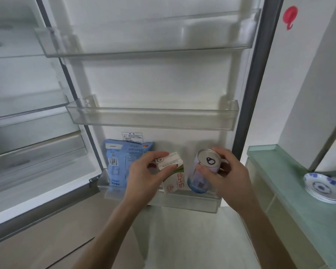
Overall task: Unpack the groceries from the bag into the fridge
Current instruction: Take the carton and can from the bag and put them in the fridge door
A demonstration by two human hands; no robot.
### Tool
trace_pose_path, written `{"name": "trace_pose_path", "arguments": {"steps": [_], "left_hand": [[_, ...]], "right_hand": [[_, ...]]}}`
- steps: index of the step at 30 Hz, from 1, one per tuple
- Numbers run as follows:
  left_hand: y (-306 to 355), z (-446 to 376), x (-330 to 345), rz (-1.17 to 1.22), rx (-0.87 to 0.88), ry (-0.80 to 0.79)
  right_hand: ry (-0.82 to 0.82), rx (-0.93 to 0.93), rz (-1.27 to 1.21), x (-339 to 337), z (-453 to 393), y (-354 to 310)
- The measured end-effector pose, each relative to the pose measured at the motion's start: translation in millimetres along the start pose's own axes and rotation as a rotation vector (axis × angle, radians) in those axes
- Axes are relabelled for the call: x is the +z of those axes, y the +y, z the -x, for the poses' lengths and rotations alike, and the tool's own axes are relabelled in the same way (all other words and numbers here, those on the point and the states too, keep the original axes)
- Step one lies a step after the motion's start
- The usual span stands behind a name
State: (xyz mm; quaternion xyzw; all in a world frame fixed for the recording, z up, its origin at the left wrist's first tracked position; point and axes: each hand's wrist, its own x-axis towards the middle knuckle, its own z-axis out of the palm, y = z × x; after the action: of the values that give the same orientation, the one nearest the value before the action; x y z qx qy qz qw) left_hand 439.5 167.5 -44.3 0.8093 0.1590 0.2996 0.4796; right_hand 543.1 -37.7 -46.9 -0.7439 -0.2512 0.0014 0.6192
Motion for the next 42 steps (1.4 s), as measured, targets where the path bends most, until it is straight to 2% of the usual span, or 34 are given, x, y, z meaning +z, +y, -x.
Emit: {"name": "trace_pose_path", "arguments": {"steps": [15, 20, 24, 34, 42], "left_hand": [[-46.8, -49.2, 11.1, -0.062, 0.096, -0.304], [-55.7, -48.6, 16.8, -0.111, 0.147, -0.332], [-64.0, -48.9, 22.1, -0.135, 0.153, -0.377], [-76.0, -51.1, 26.1, -0.189, 0.194, -0.439], [-82.0, -54.0, 25.4, -0.338, 0.328, -0.492]], "right_hand": [[0.074, 0.074, 0.212, 37.4, -8.9, 42.7], [0.135, 0.068, 0.372, 38.7, -7.1, 49.1], [0.171, 0.079, 0.391, 42.4, -6.7, 53.2], [0.140, 0.117, 0.402, 48.0, -3.6, 55.6], [0.119, 0.137, 0.470, 55.9, -7.9, 51.8]]}}
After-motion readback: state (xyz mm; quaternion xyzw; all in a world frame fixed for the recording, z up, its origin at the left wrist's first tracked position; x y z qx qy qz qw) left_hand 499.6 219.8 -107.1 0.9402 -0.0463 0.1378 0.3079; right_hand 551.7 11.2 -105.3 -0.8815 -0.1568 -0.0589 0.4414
